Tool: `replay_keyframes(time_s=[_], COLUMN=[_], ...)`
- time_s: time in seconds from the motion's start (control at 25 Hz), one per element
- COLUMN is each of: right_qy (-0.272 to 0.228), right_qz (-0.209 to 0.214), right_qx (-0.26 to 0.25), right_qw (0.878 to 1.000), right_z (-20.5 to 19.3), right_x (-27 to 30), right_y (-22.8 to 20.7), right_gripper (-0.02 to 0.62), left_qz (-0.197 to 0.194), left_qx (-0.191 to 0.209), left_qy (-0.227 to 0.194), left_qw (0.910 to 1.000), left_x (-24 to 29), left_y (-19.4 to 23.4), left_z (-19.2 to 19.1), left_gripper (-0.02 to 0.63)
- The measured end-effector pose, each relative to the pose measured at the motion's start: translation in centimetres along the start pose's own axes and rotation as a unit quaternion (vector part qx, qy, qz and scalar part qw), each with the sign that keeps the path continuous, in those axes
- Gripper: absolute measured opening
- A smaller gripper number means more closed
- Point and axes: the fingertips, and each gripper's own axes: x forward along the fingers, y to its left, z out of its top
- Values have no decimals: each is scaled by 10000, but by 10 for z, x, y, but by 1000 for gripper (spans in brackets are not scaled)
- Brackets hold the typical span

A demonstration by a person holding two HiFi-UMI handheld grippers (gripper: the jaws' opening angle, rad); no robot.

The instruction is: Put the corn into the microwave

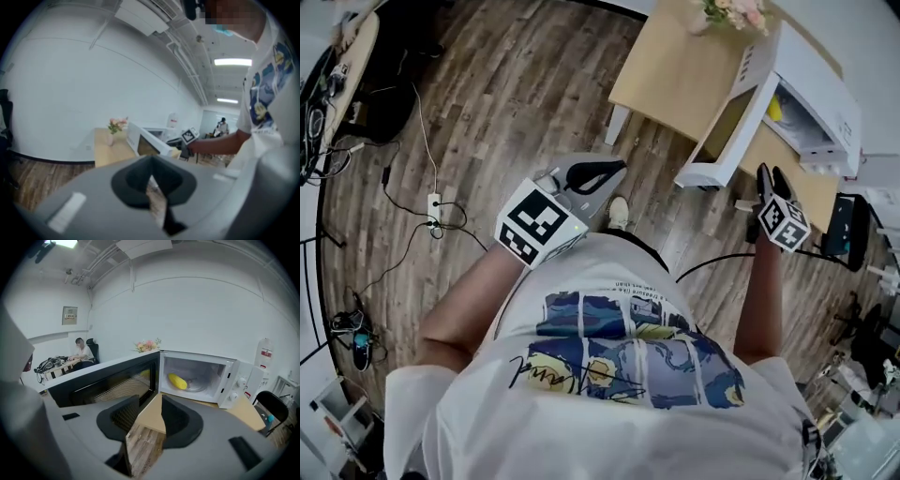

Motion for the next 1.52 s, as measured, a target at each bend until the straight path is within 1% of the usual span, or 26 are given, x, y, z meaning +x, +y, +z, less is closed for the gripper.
replay_keyframes(time_s=[0.2, 0.44, 0.68, 0.88, 1.2, 1.52], right_qy=[-125, -149, -147, -179, -282, -349], right_qz=[-4, 88, 248, 401, 502, 567], right_qx=[42, 113, 125, 72, -39, -72], right_qw=[9999, 9998, 9995, 9990, 9983, 9978], right_z=[-8, -26, -40, -43, -43, -44], right_x=[-49, -92, -123, -143, -167, -178], right_y=[38, 88, 131, 162, 184, 197], right_gripper=[70, 27, 17, 12, 11, 11], left_qz=[-131, -290, -385, -390, -456, -482], left_qx=[90, 128, 164, 117, 83, 74], left_qy=[-41, -29, -58, -104, -141, -152], left_qw=[9999, 9995, 9991, 9991, 9988, 9987], left_x=[-23, -50, -74, -91, -103, -112], left_y=[-7, -18, -25, -28, -39, -45], left_z=[-9, -24, -34, -44, -52, -58], left_gripper=[6, 6, 6, 6, 6, 6])
